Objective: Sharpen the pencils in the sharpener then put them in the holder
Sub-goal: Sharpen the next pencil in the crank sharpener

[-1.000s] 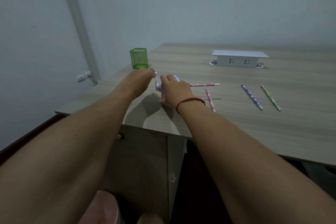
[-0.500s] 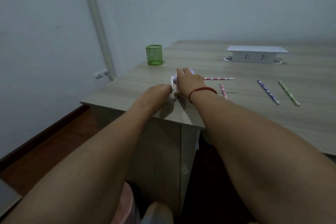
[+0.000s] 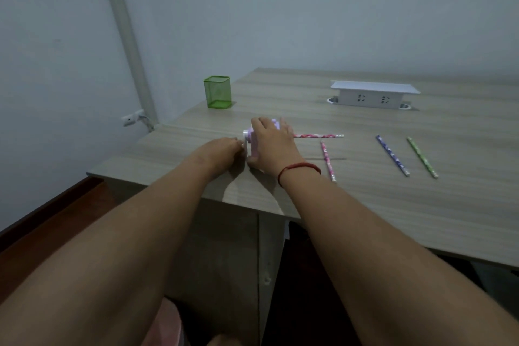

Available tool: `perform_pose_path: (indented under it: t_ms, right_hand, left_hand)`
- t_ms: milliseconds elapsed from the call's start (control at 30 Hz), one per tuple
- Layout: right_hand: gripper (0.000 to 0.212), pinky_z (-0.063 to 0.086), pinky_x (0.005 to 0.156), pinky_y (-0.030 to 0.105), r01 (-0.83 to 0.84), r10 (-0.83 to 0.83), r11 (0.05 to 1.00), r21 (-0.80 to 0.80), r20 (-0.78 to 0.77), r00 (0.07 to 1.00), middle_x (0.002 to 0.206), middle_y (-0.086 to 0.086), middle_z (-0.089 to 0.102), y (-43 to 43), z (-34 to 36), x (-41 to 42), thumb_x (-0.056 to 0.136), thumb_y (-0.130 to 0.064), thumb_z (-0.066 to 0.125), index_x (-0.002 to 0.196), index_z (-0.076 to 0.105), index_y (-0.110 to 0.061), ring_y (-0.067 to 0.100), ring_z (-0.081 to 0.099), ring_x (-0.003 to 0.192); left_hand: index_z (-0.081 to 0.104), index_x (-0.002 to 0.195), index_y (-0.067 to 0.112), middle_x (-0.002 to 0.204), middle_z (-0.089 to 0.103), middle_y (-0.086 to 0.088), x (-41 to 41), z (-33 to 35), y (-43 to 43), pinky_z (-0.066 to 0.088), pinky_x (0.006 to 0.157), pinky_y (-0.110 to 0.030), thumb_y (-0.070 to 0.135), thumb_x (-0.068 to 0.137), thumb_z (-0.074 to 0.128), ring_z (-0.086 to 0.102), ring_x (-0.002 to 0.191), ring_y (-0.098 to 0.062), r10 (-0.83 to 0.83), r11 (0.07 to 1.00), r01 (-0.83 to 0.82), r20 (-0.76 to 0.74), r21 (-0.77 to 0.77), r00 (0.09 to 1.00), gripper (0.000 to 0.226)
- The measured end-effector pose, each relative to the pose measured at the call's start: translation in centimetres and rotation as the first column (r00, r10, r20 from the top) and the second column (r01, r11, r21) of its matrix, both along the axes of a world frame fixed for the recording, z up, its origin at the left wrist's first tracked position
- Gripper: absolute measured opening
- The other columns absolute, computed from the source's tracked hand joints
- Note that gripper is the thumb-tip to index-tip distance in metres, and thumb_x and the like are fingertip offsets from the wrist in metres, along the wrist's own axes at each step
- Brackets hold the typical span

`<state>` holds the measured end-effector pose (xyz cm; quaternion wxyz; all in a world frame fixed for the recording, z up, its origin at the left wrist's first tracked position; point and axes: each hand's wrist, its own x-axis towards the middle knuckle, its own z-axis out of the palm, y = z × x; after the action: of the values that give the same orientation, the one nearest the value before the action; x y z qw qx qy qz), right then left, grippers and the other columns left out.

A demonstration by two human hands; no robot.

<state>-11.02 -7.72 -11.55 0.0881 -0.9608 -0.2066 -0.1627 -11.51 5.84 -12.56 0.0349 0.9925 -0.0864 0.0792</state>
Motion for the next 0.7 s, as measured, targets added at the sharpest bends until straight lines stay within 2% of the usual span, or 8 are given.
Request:
perform_pose_path:
  t_ms: [133,267,400,500,600,700]
  right_hand:
    - [0.067,0.031,0.112,0.045,-0.012,0.012,1.0,-0.005,0.027,1.0,0.142,0.002,0.042,-0.3,0.0,0.0,0.08,-0.035,0.07,0.137,0.039,-0.017,0.031,0.041,0.128]
    - [0.063,0.038,0.105,0.042,-0.017,0.018,1.0,-0.014,0.069,0.997,0.138,0.003,0.046,-0.5,-0.2,0.4,0.081,-0.031,0.067,0.136,0.04,-0.016,0.03,0.048,0.121]
    - [0.059,0.046,0.098,0.044,-0.017,0.018,0.999,-0.035,0.048,0.999,0.133,0.005,0.049,-0.2,0.3,0.7,0.081,-0.029,0.068,0.132,0.042,-0.015,0.029,0.053,0.116]
    - [0.062,0.043,0.103,0.047,0.027,-0.025,0.994,-0.105,0.018,1.0,0.135,0.006,0.048,0.2,0.5,1.0,0.083,-0.031,0.068,0.134,0.04,-0.014,0.028,0.052,0.12]
    - [0.076,0.029,0.114,0.054,0.062,-0.066,0.986,-0.153,-0.018,0.998,0.146,0.008,0.039,0.5,0.7,1.0,0.083,-0.037,0.07,0.143,0.031,-0.011,0.03,0.041,0.135]
    - [0.083,0.029,0.114,0.053,0.097,-0.104,0.98,-0.174,-0.032,0.994,0.152,0.009,0.031,0.6,0.8,0.6,0.083,-0.037,0.071,0.147,0.026,-0.009,0.031,0.036,0.14]
  left_hand:
    - [0.061,0.111,0.011,0.111,0.065,-0.012,1.3,0.7,0.1,0.05,0.089,-0.037,0.017,0.093,0.054,0.062,0.098,-0.025,-0.023,0.999,0.024,-0.014,0.045,1.0,0.021]
    - [0.059,0.106,0.002,0.109,0.064,-0.018,2.7,2.0,0.4,0.046,0.082,-0.041,0.004,0.093,0.045,0.061,0.099,-0.035,-0.028,0.991,0.016,0.085,0.13,0.996,0.019]
    - [0.055,0.115,0.004,0.113,0.06,-0.018,3.6,3.0,1.1,0.048,0.083,-0.044,0.0,0.094,0.043,0.059,0.104,-0.036,-0.085,0.982,0.054,0.17,0.184,0.982,0.025]
    - [0.056,0.11,0.003,0.106,0.062,-0.018,3.8,3.7,1.5,0.051,0.079,-0.047,-0.001,0.095,0.043,0.062,0.096,-0.036,-0.141,0.979,0.097,0.254,0.177,0.957,0.02]
    - [0.056,0.111,0.001,0.107,0.064,-0.019,3.2,3.6,1.4,0.051,0.08,-0.046,0.001,0.096,0.042,0.062,0.095,-0.036,-0.147,0.984,0.11,0.283,0.144,0.948,0.02]
    - [0.057,0.106,0.0,0.104,0.065,-0.022,2.2,3.4,1.4,0.051,0.079,-0.048,0.004,0.098,0.041,0.063,0.092,-0.038,-0.15,0.988,0.132,0.338,0.076,0.929,0.018]
